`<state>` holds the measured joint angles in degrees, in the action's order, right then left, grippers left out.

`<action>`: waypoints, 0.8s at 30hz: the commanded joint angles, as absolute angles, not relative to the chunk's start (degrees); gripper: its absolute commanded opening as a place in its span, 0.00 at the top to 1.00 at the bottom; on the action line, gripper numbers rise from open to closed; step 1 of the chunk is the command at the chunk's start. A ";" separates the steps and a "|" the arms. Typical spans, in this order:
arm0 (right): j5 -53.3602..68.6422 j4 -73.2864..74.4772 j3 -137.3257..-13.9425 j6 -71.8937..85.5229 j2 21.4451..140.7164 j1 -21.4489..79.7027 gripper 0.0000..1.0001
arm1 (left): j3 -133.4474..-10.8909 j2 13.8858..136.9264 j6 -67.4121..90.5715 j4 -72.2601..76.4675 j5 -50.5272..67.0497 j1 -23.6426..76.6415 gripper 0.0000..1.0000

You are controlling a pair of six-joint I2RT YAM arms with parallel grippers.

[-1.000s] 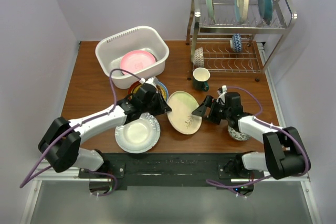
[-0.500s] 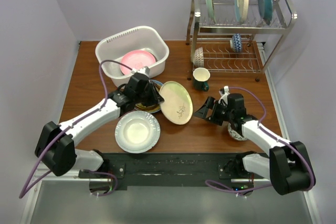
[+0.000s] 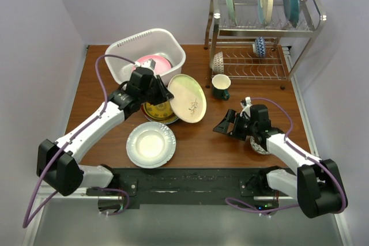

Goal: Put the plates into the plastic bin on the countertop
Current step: Pick up the plate at the center of the board, then place the plate in the plastic bin.

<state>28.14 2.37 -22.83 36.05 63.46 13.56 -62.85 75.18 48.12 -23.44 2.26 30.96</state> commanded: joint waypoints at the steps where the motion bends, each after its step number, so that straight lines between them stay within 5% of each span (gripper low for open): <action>1: 29.35 2.90 -22.06 34.63 62.23 13.89 0.01 | -69.96 72.51 47.02 -18.81 4.57 29.45 1.00; 24: 28.21 3.16 -19.95 32.87 63.89 13.80 0.01 | -89.03 81.47 41.66 -28.04 11.34 21.54 1.00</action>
